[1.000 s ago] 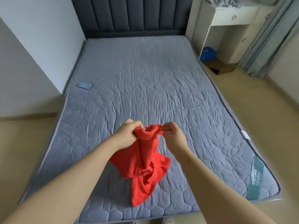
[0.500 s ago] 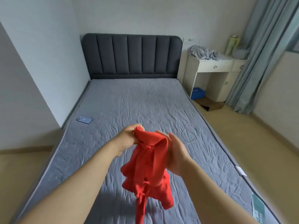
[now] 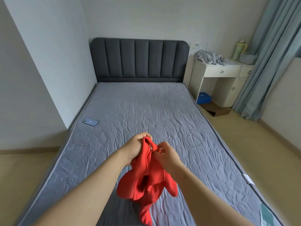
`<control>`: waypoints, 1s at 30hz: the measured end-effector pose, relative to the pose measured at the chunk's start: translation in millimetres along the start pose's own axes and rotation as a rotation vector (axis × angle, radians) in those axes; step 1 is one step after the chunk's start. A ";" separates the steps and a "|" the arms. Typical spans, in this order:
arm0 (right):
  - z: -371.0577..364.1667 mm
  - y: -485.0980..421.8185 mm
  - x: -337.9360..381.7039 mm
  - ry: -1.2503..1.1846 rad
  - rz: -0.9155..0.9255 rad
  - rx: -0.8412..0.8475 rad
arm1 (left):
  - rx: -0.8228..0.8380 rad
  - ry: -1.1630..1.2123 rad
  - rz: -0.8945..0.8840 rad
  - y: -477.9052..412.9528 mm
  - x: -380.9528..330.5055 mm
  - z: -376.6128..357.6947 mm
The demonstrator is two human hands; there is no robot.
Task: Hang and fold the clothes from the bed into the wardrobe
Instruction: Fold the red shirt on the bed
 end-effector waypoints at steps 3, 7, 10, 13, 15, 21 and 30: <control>6.5 4.4 -13.3 -0.309 -0.141 -0.105 | -0.016 0.152 0.040 3.9 -0.8 -4.6; 8.8 13.6 -37.0 -0.704 -0.386 -0.176 | 0.133 -0.046 -0.005 8.5 -1.7 -18.1; 8.3 17.3 -44.2 -0.693 -0.431 -0.207 | 0.148 -0.330 -0.049 7.3 3.9 -28.5; 8.9 21.9 -46.0 -0.747 -0.452 -0.252 | 0.025 -0.380 0.023 7.0 10.3 -19.5; 10.3 23.2 -45.4 -0.799 -0.447 -0.257 | 0.000 -0.404 0.093 7.4 19.3 -14.8; 20.3 28.3 -31.8 -0.508 -0.248 -0.109 | -0.104 -0.405 0.104 9.1 27.7 2.8; 42.4 32.0 -27.9 0.023 -0.081 -0.266 | -0.175 -1.038 0.009 14.7 17.6 27.3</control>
Point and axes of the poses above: each hand's wrist, its own y-axis away from the middle knuckle, its own z-axis out of the back of the hand, x = y × z, the point moved 6 cm from there along -y, towards the middle knuckle, and after that the axes turned 14 degrees about -y, right-handed, at the moved point
